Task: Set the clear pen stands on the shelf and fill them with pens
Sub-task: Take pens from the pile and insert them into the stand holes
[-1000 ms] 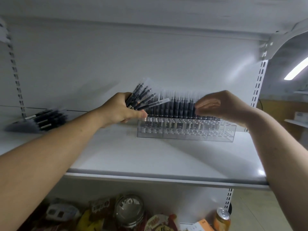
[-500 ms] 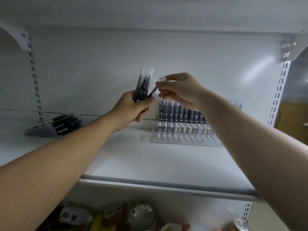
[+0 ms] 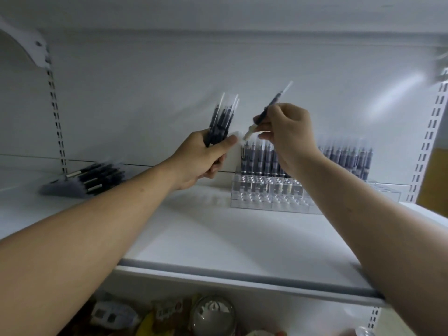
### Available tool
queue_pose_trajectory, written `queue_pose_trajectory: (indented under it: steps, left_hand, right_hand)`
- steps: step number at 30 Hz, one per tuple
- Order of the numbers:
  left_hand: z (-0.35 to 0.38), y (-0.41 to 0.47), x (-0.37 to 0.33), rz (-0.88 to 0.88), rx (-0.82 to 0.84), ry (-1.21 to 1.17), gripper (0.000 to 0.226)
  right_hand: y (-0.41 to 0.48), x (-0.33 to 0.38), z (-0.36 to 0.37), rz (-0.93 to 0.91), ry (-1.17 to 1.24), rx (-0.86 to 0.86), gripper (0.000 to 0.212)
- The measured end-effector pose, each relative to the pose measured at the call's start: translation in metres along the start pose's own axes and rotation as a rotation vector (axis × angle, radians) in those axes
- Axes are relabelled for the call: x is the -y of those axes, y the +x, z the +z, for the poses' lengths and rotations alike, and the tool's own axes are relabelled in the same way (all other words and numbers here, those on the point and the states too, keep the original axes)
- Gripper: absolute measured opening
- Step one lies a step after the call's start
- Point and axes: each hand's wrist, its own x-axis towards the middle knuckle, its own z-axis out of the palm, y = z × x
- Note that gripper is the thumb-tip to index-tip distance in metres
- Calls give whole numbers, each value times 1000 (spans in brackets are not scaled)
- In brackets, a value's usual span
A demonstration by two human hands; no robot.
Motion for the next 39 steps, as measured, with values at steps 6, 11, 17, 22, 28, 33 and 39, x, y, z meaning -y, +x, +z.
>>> queue_pose_trajectory:
  steps: [6,11,17,22,28,33,39]
  left_hand:
    - [-10,1,4,-8,-83,33,33]
    - [-9,1,5,-57,-34,-17,43]
    - [-14,7,5,-50,-40,-54,29]
    - [-12,5,5,-29,-1,-14,23]
    - [-11,0,0,-16,-1,-12,23]
    - [-13,-3,-5,3,36,-50,26]
    - [-15,-7,-10,-12,81,-40,28]
  right_hand:
    - [3,-11,-17,-99,-475,121,5]
    - [-3,-11,-14,-87,-546,239,2]
    - [-9,-11,-8,-35,-655,372,8]
    - [-13,-16,-4,-44,-793,443,7]
    - [-12,-16,-3,21,-838,420,5]
    - [-12,-16,-6,-19,-920,462,8]
    - [-12,-13,-10,-27,-898,498,5]
